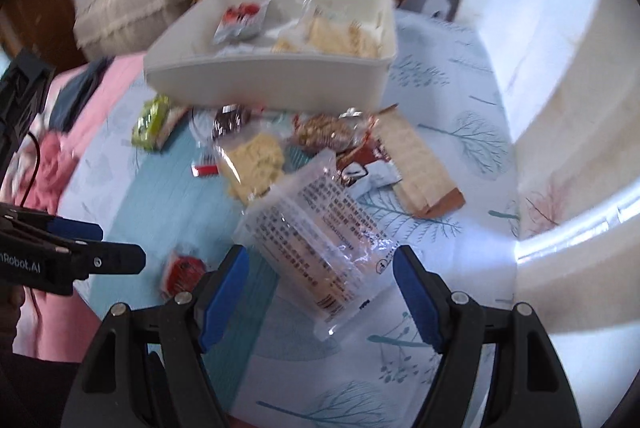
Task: Organize snacks
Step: 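Grasp the red-orange wrapped candy with the left gripper while the right grasps the clear printed cookie bag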
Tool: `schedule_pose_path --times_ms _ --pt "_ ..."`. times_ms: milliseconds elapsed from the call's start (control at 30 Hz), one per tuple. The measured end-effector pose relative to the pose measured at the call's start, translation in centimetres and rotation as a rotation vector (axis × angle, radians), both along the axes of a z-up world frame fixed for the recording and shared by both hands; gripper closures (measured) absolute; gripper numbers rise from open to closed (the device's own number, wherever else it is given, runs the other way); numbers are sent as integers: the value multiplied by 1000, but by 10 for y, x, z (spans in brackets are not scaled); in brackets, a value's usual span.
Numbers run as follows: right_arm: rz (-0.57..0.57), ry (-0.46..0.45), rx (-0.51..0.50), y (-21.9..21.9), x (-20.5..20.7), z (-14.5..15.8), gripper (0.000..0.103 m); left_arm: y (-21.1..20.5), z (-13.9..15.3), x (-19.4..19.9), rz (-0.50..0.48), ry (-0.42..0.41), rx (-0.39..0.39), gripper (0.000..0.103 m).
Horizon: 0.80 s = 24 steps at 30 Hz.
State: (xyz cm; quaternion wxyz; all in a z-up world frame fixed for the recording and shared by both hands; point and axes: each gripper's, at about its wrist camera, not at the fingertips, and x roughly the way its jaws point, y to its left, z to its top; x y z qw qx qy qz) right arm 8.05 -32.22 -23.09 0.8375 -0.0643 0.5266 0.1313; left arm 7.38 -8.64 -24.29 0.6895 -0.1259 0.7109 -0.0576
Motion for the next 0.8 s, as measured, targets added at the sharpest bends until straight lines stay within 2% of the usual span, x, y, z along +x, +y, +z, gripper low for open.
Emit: schedule_pose_path --times_ms 300,533,633,800 --pt "149 56 -70 2 13 -27 22 -31 -38 -6 15 115 18 14" --pt "187 82 -93 1 22 -45 22 -49 -53 -7 -6 152 53 14" --pt "197 74 -91 -1 24 -48 17 -53 -59 -5 1 166 64 14" --pt "226 76 -83 -1 29 -56 11 -57 -75 4 13 200 97 28"
